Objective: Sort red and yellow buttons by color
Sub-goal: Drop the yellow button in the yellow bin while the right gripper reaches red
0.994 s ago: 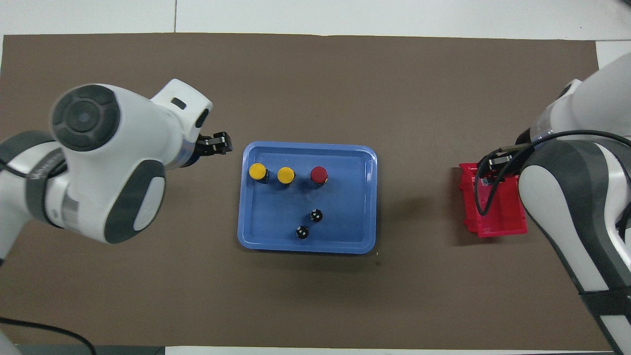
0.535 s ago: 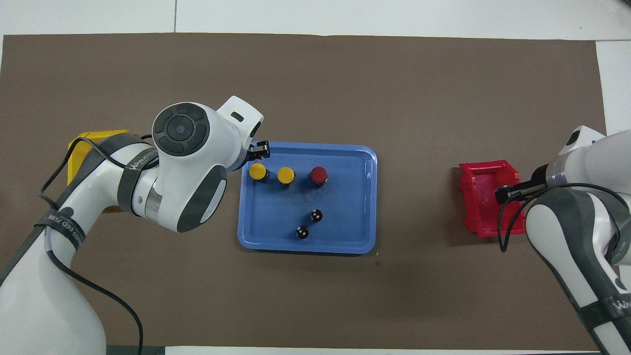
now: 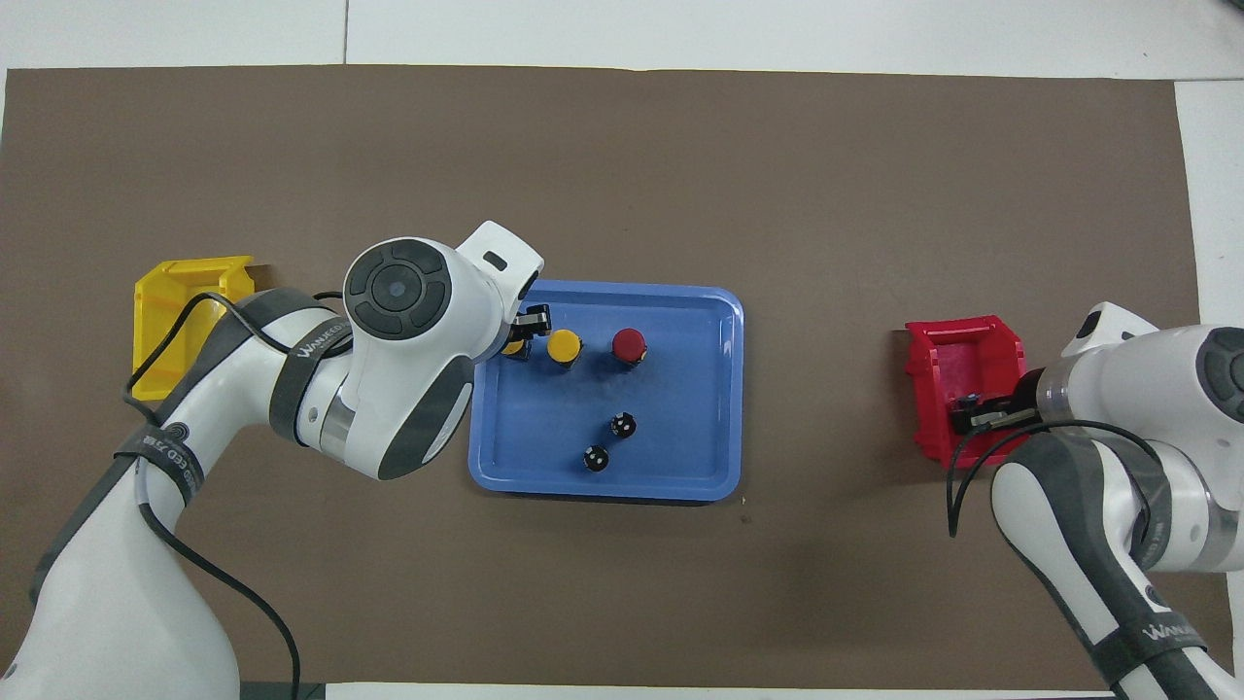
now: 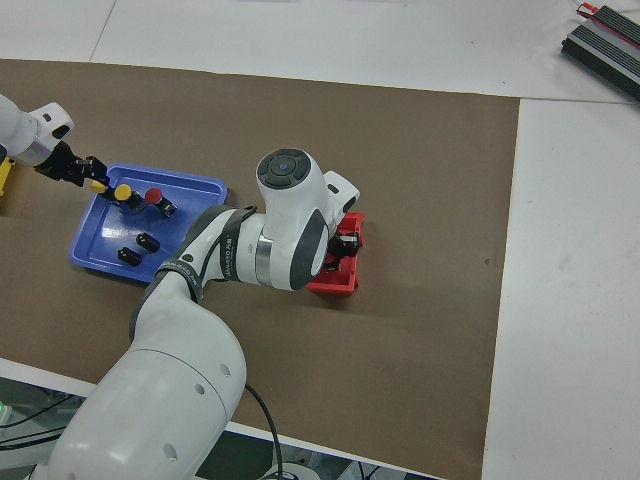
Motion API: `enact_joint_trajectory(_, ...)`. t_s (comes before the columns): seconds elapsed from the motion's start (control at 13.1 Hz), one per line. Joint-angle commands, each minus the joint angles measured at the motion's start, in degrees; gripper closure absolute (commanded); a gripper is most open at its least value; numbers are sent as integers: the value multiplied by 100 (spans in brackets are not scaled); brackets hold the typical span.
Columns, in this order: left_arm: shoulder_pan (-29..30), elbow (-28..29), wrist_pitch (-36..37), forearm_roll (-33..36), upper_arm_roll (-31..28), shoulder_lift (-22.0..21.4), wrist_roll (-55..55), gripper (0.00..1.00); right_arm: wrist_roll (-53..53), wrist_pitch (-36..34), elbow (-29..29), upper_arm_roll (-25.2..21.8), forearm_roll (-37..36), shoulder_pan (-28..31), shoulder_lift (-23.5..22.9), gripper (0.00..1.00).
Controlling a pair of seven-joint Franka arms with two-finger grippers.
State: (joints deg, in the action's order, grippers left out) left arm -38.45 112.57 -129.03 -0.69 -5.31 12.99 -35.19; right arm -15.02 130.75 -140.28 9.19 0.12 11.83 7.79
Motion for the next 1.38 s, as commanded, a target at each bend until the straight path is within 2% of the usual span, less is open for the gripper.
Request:
enact_joint_trajectory(0.0, -127, 151, -184, -124, -93, -60, -276, 74, 175, 196, -254, 30, 76, -5, 127, 74)
enact_joint_trajectory(0.08, -119, 151, -262, -177, -93, -51, -574, 98, 175, 257, -280, 30, 76, -5, 126, 68)
enact_joint_trajectory(0.23, -75, 12, -246, -186, -102, 19, -629, 99, 158, 276, -263, 30, 76, -5, 109, 44)
enact_joint_trajectory(0.31, -22, -285, 146, -186, -111, 10, -621, 99, 140, 249, -228, 30, 76, -5, 91, 40)
enact_joint_trajectory(0.46, 327, -1162, 1497, -186, -172, -129, -472, 99, 140, -91, 165, 39, 76, -5, -40, 39)
enact_joint_trajectory(0.54, 617, -1532, 2174, -186, -173, -235, -53, 99, 166, -607, 638, 39, 76, -23, -137, 38)
enact_joint_trajectory(0.61, 959, -1719, 2781, -169, -181, -331, 656, 99, 192, -1117, 1147, 47, 93, -31, -242, 36)
enact_joint_trajectory(0.69, 1345, -1642, 3196, -151, -207, -567, 1472, 99, 219, -1496, 1639, 56, 111, -162, -374, 34)
enact_joint_trajectory(0.84, 2398, -1458, 3288, -125, -216, -841, 3027, 99, 856, -2120, 2675, 56, 120, -652, -715, 33)
enact_joint_trajectory(0.92, 2787, -1396, 3244, -116, -216, -851, 3540, 99, 1505, -2280, 3247, 56, 111, -1160, -996, 33)
enact_joint_trajectory(0.99, 3078, -1039, 3035, -116, -225, -964, 3876, 99, 2259, -2169, 3583, 56, 102, -1705, -1173, 34)
enact_joint_trajectory(1.15, 3404, -214, 2054, -116, -225, -1280, 4317, 99, 3684, -1574, 3867, 56, 94, -2445, -1541, 34)
enact_joint_trajectory(1.3, 3642, 360, 1471, -107, -225, -1422, 4599, 99, 4566, -1132, 4209, 56, 15, -3131, -2060, 34)
